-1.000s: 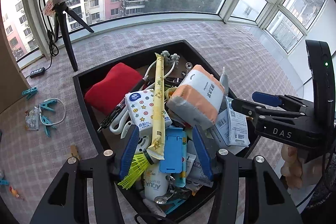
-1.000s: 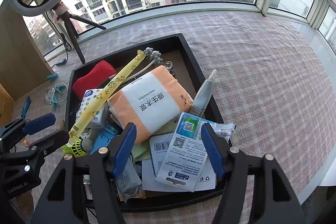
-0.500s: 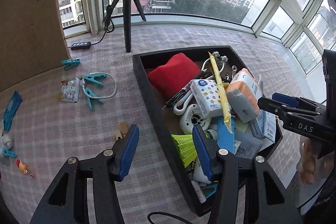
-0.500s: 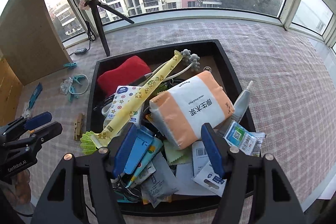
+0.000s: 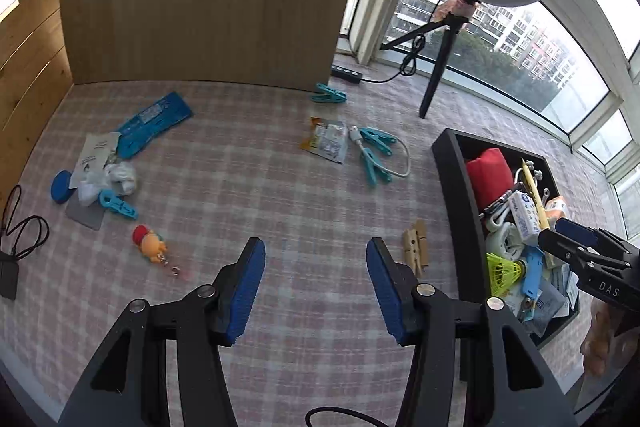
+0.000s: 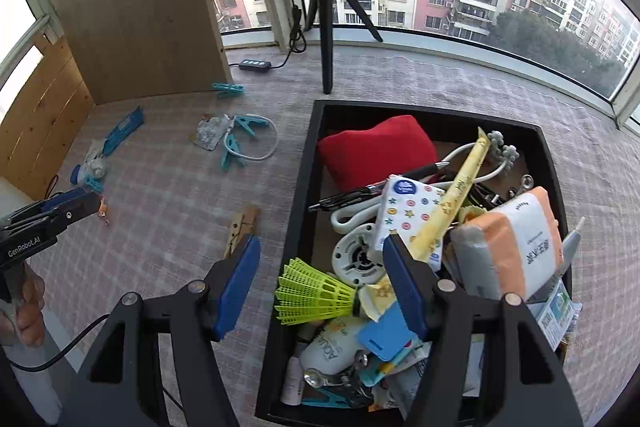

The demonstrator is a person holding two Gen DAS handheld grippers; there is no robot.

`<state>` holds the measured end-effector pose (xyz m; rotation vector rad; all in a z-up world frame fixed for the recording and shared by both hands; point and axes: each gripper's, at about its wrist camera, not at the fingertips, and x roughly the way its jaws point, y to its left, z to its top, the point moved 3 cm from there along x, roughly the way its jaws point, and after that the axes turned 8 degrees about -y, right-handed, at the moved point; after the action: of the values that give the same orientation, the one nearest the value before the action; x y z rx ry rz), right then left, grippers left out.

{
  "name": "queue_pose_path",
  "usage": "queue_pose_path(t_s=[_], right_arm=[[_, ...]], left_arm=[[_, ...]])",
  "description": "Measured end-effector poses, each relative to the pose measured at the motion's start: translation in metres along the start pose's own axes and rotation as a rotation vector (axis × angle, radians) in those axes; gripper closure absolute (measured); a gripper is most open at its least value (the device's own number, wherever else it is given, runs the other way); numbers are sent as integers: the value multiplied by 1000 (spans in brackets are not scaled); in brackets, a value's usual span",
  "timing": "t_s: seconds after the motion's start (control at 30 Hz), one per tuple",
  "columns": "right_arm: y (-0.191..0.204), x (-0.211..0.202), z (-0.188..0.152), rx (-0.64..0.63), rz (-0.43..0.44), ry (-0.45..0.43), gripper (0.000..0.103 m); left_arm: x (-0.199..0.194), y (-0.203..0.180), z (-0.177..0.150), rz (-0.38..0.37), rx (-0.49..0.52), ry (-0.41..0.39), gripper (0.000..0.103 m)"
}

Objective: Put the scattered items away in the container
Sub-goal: 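Withdraw both tools toward the blue clip and orange cartoon keychain, then grasp the blue clip with the left tool while the right tool grasps the orange keychain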

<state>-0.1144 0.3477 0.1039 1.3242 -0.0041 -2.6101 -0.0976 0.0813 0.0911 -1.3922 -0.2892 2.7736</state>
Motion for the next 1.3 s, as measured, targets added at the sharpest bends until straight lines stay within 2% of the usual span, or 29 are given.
queue_pose_path(t_s=[0.2,0.37,0.53,0.77,0.97,1.03,1.27,1.3], right_arm=[[76,9,-1,-119,88,22,40],[147,21,-6,-237,134,36,40],[214,49,-11,-367,178,73,40],[278,102,-5,-453,247,136,40],[308,137,-6,-502,299,183,41],[314,145,-6,-504,312,192,41],[330,164,-8,-530,309,194,49],[332,166,-8,-535,311,196,49]], left_arm=[[-11,88,-1,105,-129,-3,53],[2,152,1,162,-218,41,55],[30,195,1,168,-324,88,55],[75,215,5,165,-418,152,55],[101,221,8,179,-458,181,57],[107,220,7,184,-450,195,62],[117,219,2,211,-452,211,66],[117,218,2,213,-443,214,73]])
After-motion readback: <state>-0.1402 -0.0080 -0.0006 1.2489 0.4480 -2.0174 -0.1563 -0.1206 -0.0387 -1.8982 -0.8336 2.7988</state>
